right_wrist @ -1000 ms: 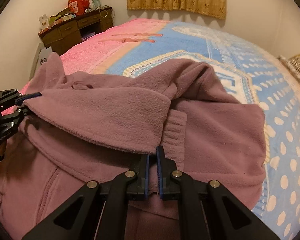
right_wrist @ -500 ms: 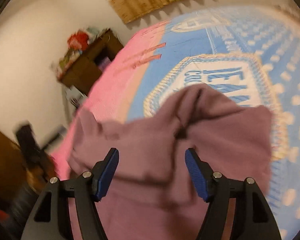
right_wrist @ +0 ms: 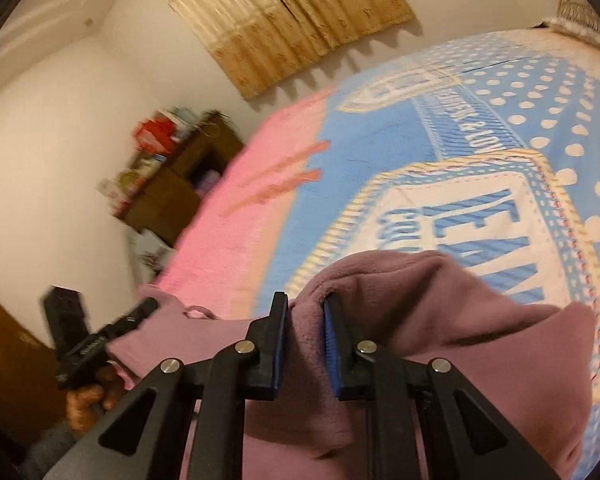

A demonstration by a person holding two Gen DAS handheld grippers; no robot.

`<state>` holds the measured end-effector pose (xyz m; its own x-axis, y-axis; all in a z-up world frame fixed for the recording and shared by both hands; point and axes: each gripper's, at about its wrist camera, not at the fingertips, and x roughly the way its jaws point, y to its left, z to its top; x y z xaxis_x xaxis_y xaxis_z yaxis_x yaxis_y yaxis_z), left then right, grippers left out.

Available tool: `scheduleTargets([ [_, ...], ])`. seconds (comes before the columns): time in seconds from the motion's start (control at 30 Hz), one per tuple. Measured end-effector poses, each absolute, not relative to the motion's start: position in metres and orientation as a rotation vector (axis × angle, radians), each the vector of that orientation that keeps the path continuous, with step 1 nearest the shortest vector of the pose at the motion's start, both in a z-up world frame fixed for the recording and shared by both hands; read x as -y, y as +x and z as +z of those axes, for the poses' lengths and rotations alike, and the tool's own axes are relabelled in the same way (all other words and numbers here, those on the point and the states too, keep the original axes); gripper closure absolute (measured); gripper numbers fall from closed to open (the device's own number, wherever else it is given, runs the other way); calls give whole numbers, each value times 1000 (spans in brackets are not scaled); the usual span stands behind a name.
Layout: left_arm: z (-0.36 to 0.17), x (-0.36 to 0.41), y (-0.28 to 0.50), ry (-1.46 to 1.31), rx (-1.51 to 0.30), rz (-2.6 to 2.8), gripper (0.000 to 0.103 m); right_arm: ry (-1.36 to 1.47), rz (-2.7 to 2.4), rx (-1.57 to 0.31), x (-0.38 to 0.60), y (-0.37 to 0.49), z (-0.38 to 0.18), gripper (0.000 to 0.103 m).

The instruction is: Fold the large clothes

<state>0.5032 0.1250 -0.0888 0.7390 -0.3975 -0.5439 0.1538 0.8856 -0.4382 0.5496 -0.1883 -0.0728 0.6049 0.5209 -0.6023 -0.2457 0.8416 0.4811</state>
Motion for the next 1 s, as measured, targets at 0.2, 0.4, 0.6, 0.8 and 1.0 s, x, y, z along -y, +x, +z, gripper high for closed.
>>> scheduleTargets([
  [0.2,-135,-129,512,-381,-815,-230,92,372,336,-943,206,562,-145,92],
  [0.4,-87,-126,484,-334,-695,-171,37,297,287,-875,214,545,-109,89],
  [0.6,-71,-93,473,-232,-643,-165,6,202,393,-725,174,524,-56,51],
  [0.8,-132,-98,481,-199,-889,-74,3,34,437,-952,133,511,-118,53],
  [1.0,-138,-104,480,-237,-854,-102,1,50,450,-885,140,503,-137,54],
])
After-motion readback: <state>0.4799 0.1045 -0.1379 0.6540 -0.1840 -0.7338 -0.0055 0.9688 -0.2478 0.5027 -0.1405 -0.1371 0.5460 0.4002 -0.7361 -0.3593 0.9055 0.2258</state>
